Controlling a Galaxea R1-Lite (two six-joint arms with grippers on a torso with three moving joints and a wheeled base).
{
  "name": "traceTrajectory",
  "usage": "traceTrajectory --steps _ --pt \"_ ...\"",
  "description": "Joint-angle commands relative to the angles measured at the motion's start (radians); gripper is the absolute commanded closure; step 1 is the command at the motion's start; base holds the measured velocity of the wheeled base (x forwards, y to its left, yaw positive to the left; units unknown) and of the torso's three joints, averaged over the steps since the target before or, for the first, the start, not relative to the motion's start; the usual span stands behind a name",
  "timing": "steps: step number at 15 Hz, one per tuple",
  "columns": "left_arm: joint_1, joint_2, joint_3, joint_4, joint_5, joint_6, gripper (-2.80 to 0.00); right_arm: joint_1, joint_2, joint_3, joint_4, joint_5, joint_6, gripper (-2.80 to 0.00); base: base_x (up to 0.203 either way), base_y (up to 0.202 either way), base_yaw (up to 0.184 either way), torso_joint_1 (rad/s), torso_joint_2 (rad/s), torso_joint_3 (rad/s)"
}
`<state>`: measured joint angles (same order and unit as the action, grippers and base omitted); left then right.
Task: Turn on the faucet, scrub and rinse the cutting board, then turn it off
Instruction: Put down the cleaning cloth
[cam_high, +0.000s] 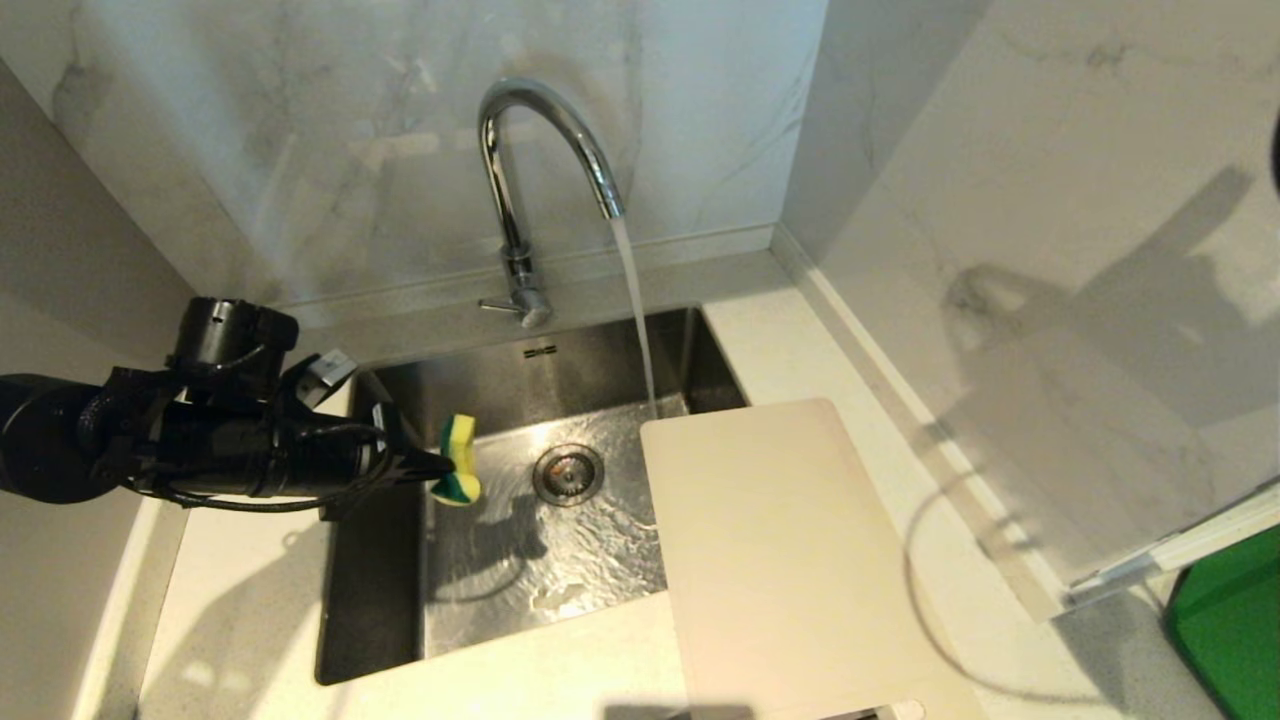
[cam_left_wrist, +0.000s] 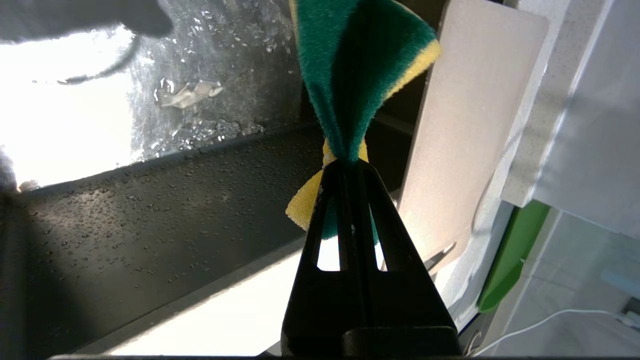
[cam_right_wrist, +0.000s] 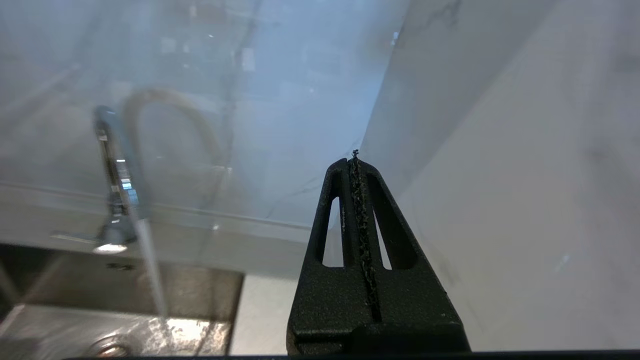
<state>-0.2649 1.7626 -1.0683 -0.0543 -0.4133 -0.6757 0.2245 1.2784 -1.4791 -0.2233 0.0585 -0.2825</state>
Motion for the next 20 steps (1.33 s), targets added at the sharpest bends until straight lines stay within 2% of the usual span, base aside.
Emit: traceTrajectory --steps 1,7,10,14,16,18,20 --pt "-0.001 0.004 0.002 -0.001 -0.002 -0.004 0.00 0.001 -0.152 0.043 0.034 0.001 0.012 0.00 0.000 0.000 0.000 0.000 0.00 0.000" --pt "-0.016 0.008 0.014 -0.004 -0.002 -0.004 0.00 0.001 -0.527 0.373 0.145 0.000 0.023 0.00 0.000 0.000 0.000 0.000 0.00 0.000" --pt "-0.017 0.012 0.016 -0.003 -0.002 -0.005 0.00 0.000 -0.739 0.507 0.263 -0.005 0.044 0.00 0.000 0.000 0.000 0.000 0.00 0.000" --pt "-0.017 0.009 0.019 -0.004 -0.002 -0.005 0.00 -0.001 -0.988 0.625 0.465 -0.145 0.094 0.00 0.000 0.000 0.000 0.000 0.00 0.000" --pt "-0.033 0.006 0.022 -0.004 -0.002 -0.008 0.00 -0.002 -1.008 0.624 0.517 -0.310 0.133 0.00 0.000 0.000 0.000 0.000 0.00 0.000" --pt "-0.033 -0.001 0.022 -0.004 -0.002 -0.010 0.00 -0.006 -1.006 0.617 0.539 -0.324 0.135 0.00 0.000 0.000 0.000 0.000 0.00 0.000" --pt "-0.040 -0.002 0.024 -0.002 -0.002 -0.010 0.00 -0.095 -0.999 0.619 0.567 -0.318 0.137 0.00 0.000 0.000 0.000 0.000 0.00 0.000"
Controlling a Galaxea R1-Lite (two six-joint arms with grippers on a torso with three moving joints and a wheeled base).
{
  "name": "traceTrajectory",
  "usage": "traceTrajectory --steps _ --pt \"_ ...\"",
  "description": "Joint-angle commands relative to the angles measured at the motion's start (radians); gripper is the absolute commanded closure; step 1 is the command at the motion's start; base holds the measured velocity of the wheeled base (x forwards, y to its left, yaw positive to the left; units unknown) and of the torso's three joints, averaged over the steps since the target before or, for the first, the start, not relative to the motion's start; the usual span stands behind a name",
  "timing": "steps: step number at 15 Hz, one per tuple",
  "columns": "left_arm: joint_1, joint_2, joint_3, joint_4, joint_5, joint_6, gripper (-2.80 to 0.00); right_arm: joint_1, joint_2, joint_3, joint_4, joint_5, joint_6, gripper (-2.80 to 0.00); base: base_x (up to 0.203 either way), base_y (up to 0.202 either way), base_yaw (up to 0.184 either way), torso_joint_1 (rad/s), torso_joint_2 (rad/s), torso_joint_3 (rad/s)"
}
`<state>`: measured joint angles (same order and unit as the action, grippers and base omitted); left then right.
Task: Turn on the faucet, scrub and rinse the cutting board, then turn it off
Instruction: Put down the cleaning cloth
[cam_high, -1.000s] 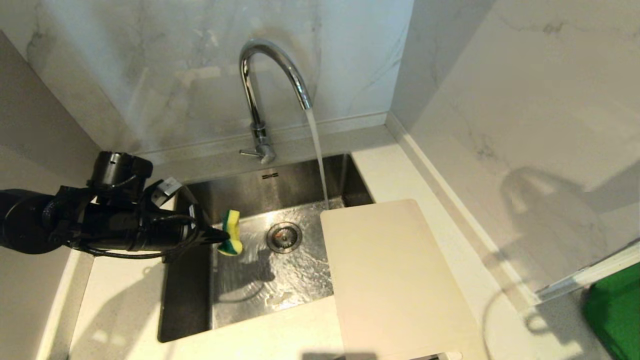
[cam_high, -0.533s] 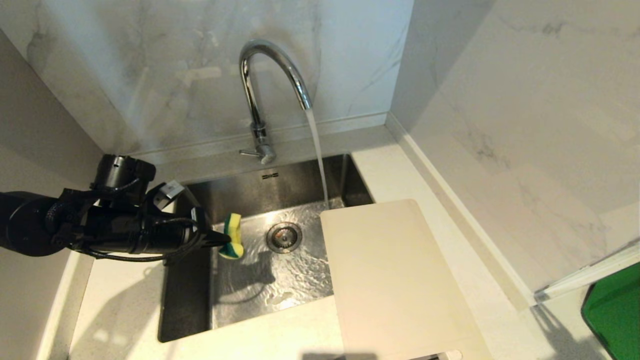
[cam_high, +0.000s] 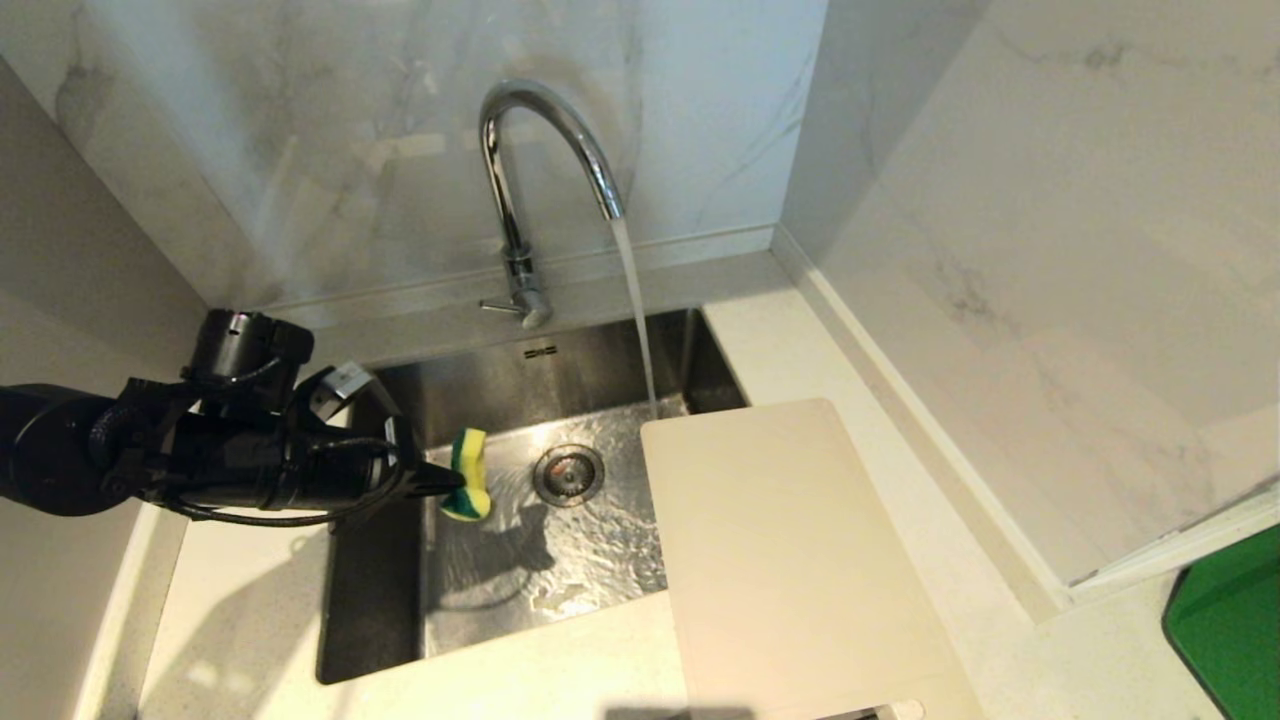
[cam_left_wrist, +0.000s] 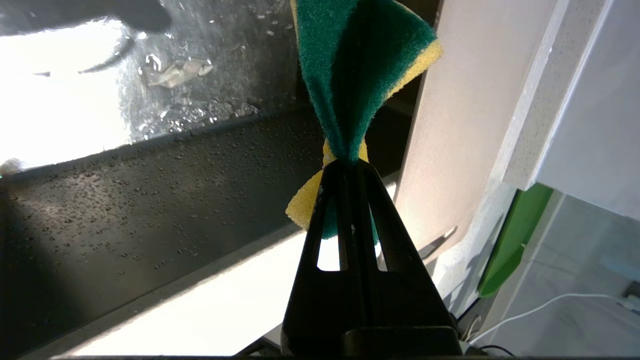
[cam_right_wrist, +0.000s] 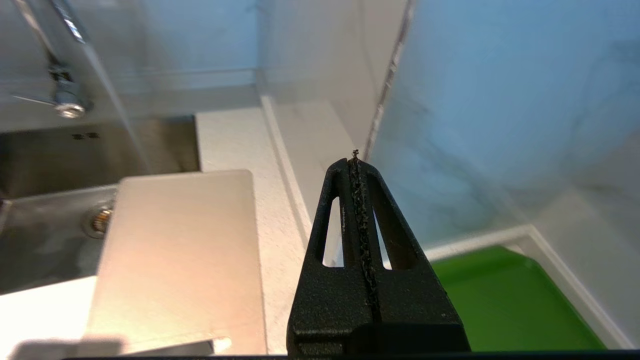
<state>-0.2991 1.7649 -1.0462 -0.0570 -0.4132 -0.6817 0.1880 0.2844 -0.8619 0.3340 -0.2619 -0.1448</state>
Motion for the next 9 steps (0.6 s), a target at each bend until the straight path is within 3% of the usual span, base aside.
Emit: traceTrajectory --steps 1,6,9 --pt "-0.008 -0.004 0.005 0.001 -0.003 -0.004 0.00 -0.101 -0.009 0.018 0.016 0.024 0.001 0.00 0.000 0.000 0.000 0.000 0.00 0.000" --pt "-0.014 -0.004 0.008 0.000 -0.003 -0.004 0.00 -0.169 -0.112 0.200 0.019 0.065 0.028 0.00 0.000 0.000 0.000 0.000 0.00 0.000" --pt "-0.020 0.001 0.009 0.000 -0.003 -0.004 0.00 -0.184 -0.237 0.359 0.014 0.082 -0.032 0.00 0.000 0.000 0.000 0.000 0.00 0.000"
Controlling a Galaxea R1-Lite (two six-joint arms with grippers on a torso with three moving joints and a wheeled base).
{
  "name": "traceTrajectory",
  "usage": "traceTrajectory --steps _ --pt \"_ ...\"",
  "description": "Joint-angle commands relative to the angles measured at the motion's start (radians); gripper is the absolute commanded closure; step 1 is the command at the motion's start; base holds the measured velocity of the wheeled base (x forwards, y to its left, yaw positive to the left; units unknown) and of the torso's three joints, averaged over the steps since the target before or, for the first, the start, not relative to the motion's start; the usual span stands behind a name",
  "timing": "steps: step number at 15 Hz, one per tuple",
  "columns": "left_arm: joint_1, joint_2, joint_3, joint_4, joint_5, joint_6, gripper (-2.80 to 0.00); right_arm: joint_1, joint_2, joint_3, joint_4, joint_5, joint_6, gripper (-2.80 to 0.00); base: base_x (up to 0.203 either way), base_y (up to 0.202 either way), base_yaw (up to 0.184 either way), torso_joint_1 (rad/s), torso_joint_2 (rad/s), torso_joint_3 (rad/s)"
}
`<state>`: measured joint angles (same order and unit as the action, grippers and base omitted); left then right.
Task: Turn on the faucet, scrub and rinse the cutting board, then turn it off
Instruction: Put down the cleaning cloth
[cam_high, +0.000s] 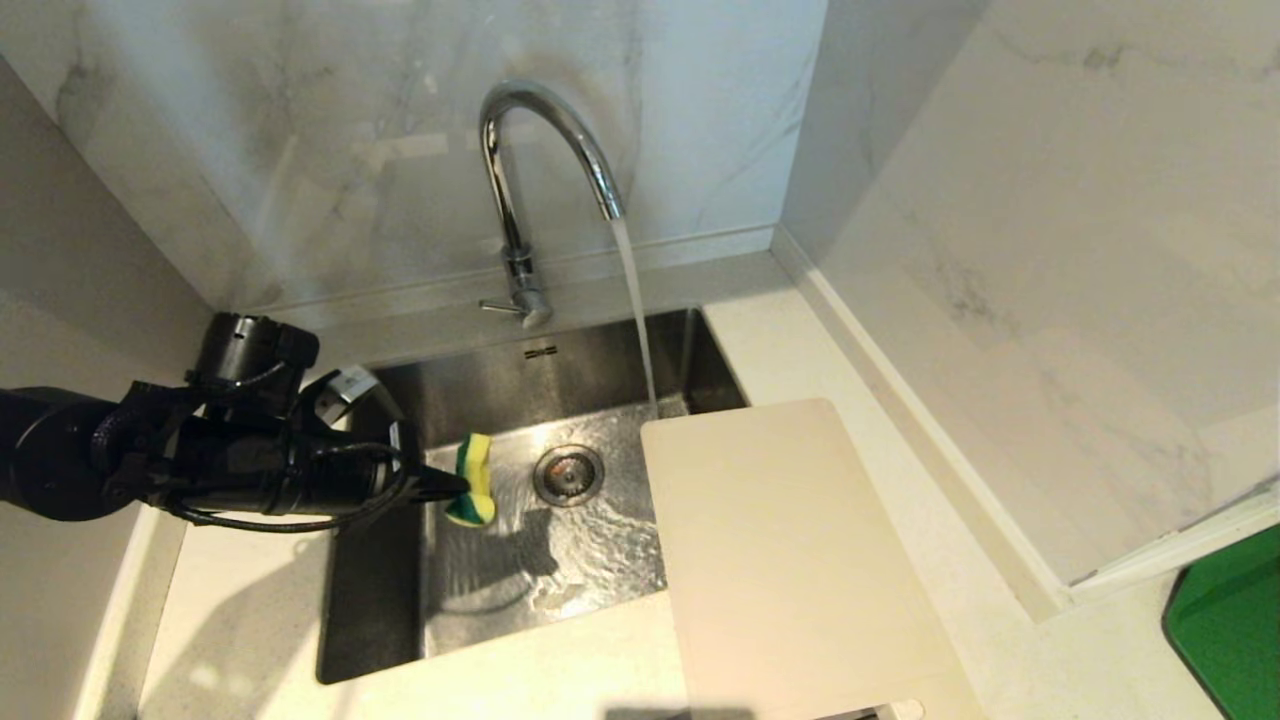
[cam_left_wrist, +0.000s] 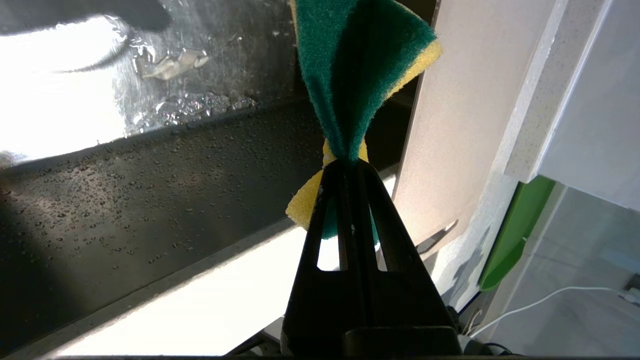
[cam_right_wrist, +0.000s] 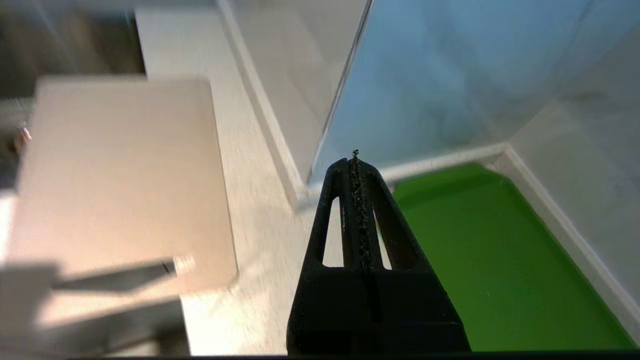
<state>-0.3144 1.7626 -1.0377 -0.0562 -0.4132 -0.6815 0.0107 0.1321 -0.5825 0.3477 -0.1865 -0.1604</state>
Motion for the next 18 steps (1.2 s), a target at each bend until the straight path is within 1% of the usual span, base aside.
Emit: traceTrajectory --steps 1,2,5,7,8,9,10,14,15,16,18 --pt "-0.004 0.002 0.001 -0.001 -0.003 -0.003 0.00 -0.008 -0.120 0.150 -0.014 0.024 -0.026 0.00 0.000 0.000 0.000 0.000 0.00 0.000" --pt "-0.003 0.002 0.001 -0.002 -0.002 -0.003 0.00 -0.008 -0.127 0.216 -0.071 0.034 -0.028 0.00 0.000 0.000 0.000 0.000 0.00 0.000" --pt "-0.003 0.006 0.001 -0.002 -0.001 -0.003 0.00 -0.009 -0.131 0.466 -0.371 0.050 -0.027 0.00 0.000 0.000 0.000 0.000 0.00 0.000" --pt "-0.005 0.011 0.001 -0.002 -0.002 -0.003 0.00 -0.009 -0.132 0.577 -0.561 0.054 -0.004 0.00 0.000 0.000 0.000 0.000 0.00 0.000" --pt "-0.005 0.012 0.001 -0.004 -0.002 -0.001 0.00 -0.009 -0.132 0.584 -0.573 0.060 0.021 0.00 0.000 0.000 0.000 0.000 0.00 0.000" --pt "-0.005 0.014 0.001 -0.004 -0.001 -0.001 0.00 -0.009 -0.132 0.584 -0.545 0.090 0.037 0.00 0.000 0.000 0.000 0.000 0.00 0.000" --pt "-0.005 0.018 0.002 -0.004 -0.001 -0.001 0.00 -0.009 -0.132 0.584 -0.524 0.124 0.035 0.00 0.000 0.000 0.000 0.000 0.00 0.000" --pt "-0.004 0.018 0.002 -0.004 0.001 -0.001 0.00 -0.009 -0.132 0.584 -0.360 0.211 0.026 0.00 0.000 0.000 0.000 0.000 0.00 0.000" --pt "-0.003 0.018 0.001 -0.005 0.002 -0.001 0.00 -0.009 -0.132 0.583 -0.331 0.221 0.044 0.00 0.000 0.000 0.000 0.000 0.00 0.000" --pt "-0.003 0.020 0.002 -0.005 0.002 -0.001 0.00 -0.009 -0.132 0.584 -0.335 0.220 0.084 0.00 0.000 0.000 0.000 0.000 0.00 0.000" --pt "-0.002 0.024 0.001 -0.004 0.002 0.002 0.00 -0.009 -0.132 0.584 -0.338 0.203 0.111 0.00 0.000 0.000 0.000 0.000 0.00 0.000"
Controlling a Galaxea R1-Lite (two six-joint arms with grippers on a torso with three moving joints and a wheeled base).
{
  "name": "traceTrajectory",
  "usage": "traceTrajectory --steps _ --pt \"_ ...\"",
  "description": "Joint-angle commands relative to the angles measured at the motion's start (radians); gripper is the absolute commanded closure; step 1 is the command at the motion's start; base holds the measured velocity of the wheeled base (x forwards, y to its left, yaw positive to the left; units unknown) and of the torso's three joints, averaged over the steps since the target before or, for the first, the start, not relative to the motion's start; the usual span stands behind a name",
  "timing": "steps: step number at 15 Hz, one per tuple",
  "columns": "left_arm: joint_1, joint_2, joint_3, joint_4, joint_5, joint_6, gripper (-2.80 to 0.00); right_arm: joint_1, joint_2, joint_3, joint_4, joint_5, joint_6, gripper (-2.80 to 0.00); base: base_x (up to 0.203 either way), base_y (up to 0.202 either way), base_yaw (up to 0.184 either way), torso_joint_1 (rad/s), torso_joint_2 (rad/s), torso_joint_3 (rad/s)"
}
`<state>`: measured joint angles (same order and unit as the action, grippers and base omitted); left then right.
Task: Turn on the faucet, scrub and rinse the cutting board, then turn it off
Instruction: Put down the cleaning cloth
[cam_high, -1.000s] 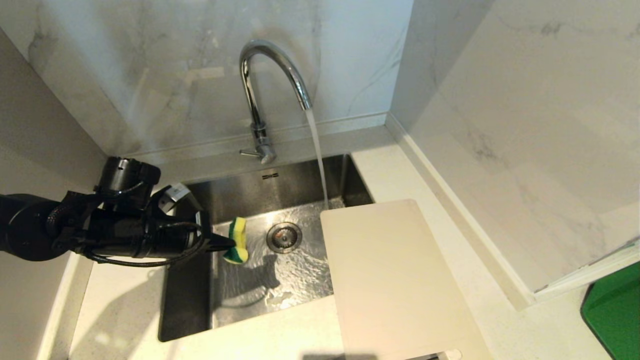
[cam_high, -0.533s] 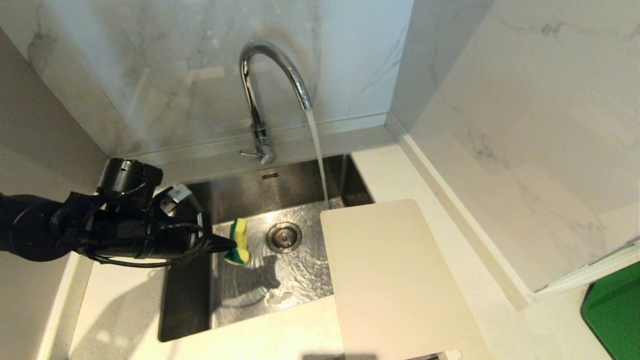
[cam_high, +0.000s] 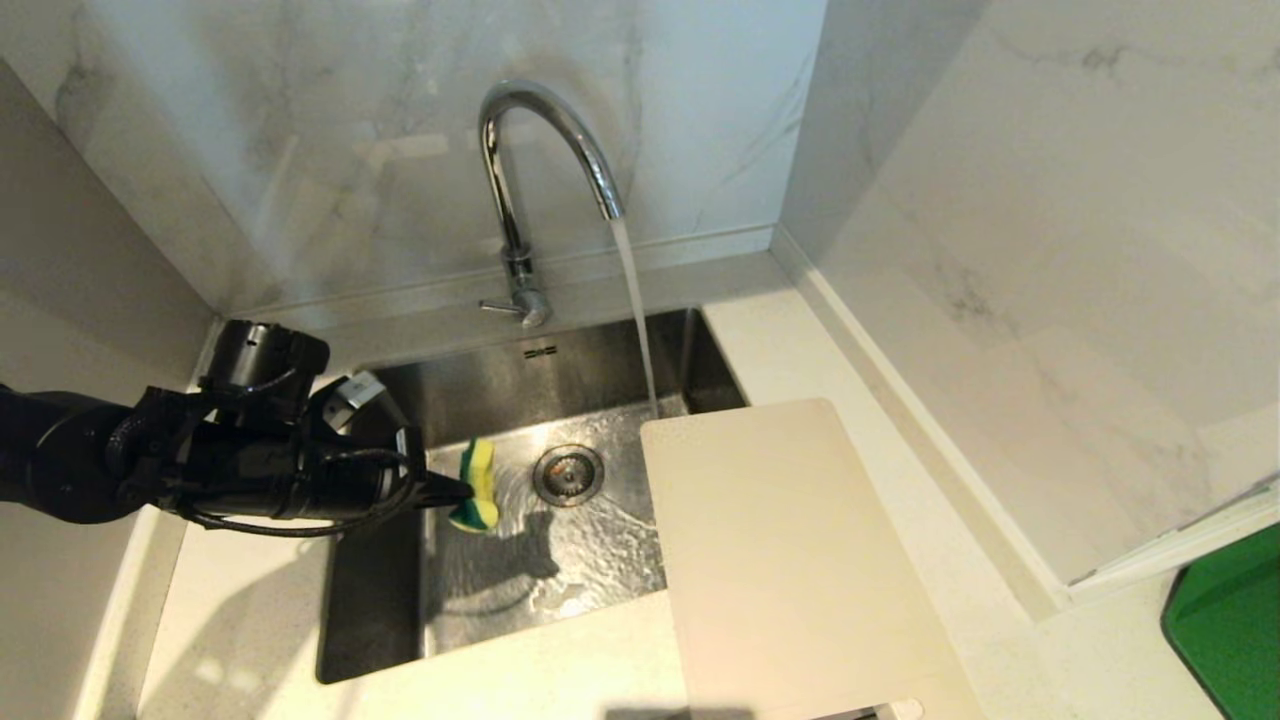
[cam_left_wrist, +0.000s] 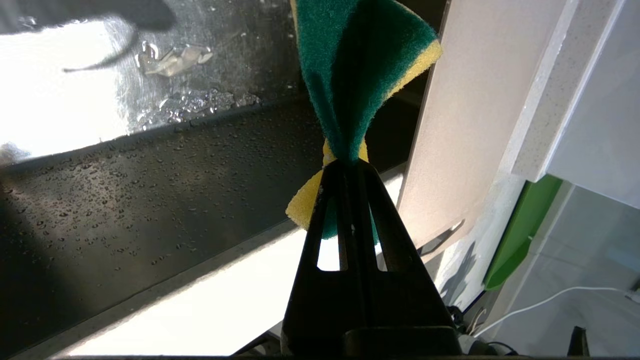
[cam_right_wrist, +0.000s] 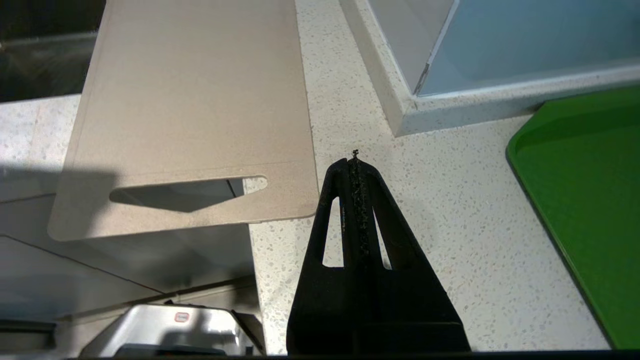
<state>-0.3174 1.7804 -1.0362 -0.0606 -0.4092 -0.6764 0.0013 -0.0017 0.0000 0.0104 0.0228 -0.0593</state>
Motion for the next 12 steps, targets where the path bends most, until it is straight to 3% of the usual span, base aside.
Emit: traceTrajectory --steps 1,7,12 --pt "0.001 0.013 -0.001 -0.001 -0.002 -0.003 0.00 0.000 0.002 0.000 -0.001 -0.015 0.023 0.00 0.000 0.000 0.000 0.000 0.00 0.000" --pt "0.014 -0.003 -0.032 0.006 0.004 0.002 0.00 0.000 0.002 0.000 -0.003 -0.015 0.039 0.00 0.000 0.000 0.000 -0.072 0.13 0.078" --pt "0.025 -0.035 -0.131 0.169 0.090 0.097 0.00 0.000 0.002 0.001 -0.003 -0.015 0.039 0.00 0.000 0.000 0.000 -0.086 0.17 0.082"
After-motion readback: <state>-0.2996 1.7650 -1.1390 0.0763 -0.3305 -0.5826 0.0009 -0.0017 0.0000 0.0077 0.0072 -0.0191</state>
